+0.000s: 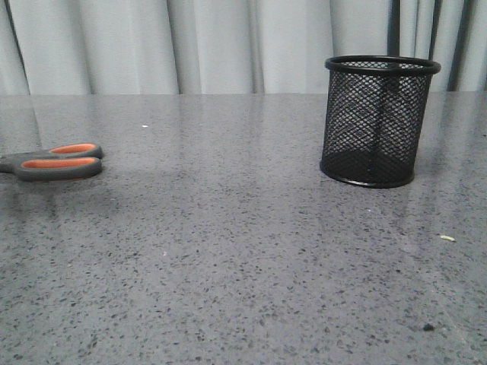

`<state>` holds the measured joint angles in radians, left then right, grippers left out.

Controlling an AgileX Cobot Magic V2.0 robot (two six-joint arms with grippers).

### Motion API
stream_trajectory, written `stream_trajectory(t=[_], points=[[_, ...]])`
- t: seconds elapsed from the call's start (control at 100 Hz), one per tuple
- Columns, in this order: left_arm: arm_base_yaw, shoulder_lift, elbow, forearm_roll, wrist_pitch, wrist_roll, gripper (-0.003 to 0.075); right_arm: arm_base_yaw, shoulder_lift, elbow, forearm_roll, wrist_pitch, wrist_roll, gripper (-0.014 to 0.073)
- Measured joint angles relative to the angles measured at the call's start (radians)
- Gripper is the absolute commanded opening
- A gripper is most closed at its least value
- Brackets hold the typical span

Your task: Put scissors into bucket

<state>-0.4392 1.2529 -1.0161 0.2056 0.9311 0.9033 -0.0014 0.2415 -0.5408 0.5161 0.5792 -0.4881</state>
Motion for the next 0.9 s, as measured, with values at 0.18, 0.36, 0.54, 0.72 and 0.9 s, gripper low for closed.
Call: stream_trajectory(t=[0.18,0.36,0.54,0.72,0.9], points=[[0.105,0.029,-0.066,-0.206,0.067,0.220,0.0332,0.005,0.000,0.000,0.000,0.000,0.000,0.0466],[0.172,0.075,-0.153,-0.311,0.113,0.426,0.0332,0.015,0.000,0.000,0.000,0.000,-0.002,0.0466],[0.181,0.160,-0.218,-0.329,0.147,0.546,0.0332,0.027,0.000,0.000,0.000,0.000,-0.002,0.0466],[0.181,0.250,-0.246,-0.331,0.151,0.580,0.0332,0.027,0.000,0.000,0.000,0.006,-0.002,0.0466],[0.209,0.324,-0.251,-0.349,0.157,0.619,0.0332,0.027,0.000,0.000,0.000,0.028,-0.002,0.0466]])
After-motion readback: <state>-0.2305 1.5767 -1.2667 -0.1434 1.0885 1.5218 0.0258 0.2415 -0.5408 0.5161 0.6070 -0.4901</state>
